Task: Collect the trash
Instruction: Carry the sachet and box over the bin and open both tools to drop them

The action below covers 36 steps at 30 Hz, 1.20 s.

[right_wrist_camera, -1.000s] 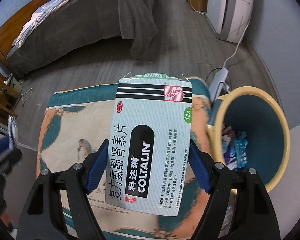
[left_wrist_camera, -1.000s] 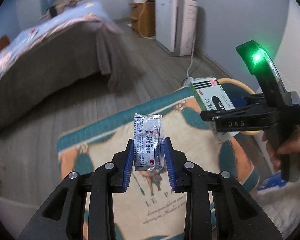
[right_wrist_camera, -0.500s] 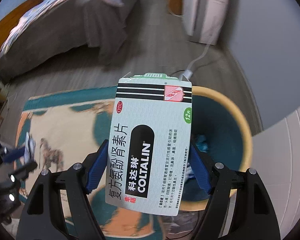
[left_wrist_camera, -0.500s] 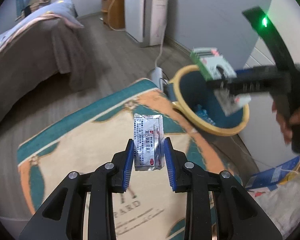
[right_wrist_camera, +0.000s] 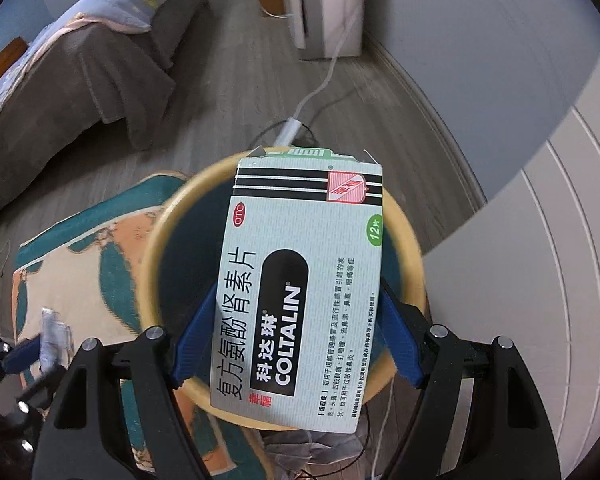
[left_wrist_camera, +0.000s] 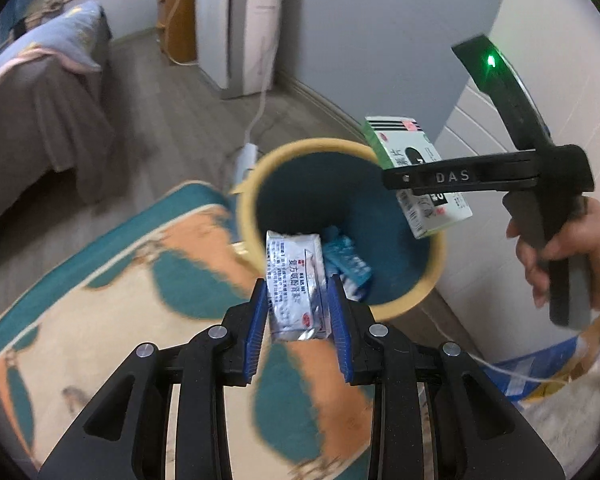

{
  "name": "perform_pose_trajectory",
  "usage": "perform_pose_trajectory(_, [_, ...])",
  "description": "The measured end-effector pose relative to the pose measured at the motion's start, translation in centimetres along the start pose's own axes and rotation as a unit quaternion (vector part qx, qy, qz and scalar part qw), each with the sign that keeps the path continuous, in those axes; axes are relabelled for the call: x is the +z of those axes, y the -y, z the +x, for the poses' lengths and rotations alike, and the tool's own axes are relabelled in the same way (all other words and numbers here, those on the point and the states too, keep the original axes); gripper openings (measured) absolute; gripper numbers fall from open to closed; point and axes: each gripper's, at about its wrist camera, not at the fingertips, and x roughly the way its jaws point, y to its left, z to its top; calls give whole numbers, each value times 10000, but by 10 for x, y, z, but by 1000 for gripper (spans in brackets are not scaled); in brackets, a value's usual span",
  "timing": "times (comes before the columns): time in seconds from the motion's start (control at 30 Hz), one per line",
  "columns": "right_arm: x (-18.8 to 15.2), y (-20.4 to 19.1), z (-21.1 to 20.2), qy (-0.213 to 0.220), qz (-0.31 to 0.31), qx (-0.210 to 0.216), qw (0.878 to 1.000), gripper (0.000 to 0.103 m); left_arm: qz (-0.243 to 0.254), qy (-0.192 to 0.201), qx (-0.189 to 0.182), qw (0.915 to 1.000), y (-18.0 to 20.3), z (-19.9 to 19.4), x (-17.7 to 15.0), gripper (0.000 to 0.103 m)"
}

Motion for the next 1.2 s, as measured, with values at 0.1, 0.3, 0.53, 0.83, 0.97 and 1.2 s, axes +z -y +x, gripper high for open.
perform_pose_trajectory(0.1, [0, 14, 3, -65, 240, 118, 9996, 75, 298, -168, 33, 9994, 22, 25, 8, 31])
perform_pose_trajectory(0.3, [1, 28, 7, -95, 596, 319, 9977, 75, 364, -255, 146, 9989, 33, 56, 29, 32])
perform_pose_trajectory(0.53, [-1, 14, 28, -248, 277, 256, 9990, 75, 322, -183, 380, 9986, 21, 63, 21, 65])
perform_pose_trajectory(0.83, [12, 0, 42, -46, 301, -89, 9995, 96, 81, -115, 431, 9990, -8, 55, 17, 77])
perform_pose_trajectory(0.97, [10, 8, 47, -194, 439, -80, 9988, 96, 29, -104, 432, 9990, -12, 56, 15, 80])
perform_pose_trajectory(1.2, [3, 12, 19, -140, 377, -96, 9991, 97, -171, 6, 382, 9991, -12, 33, 12, 93])
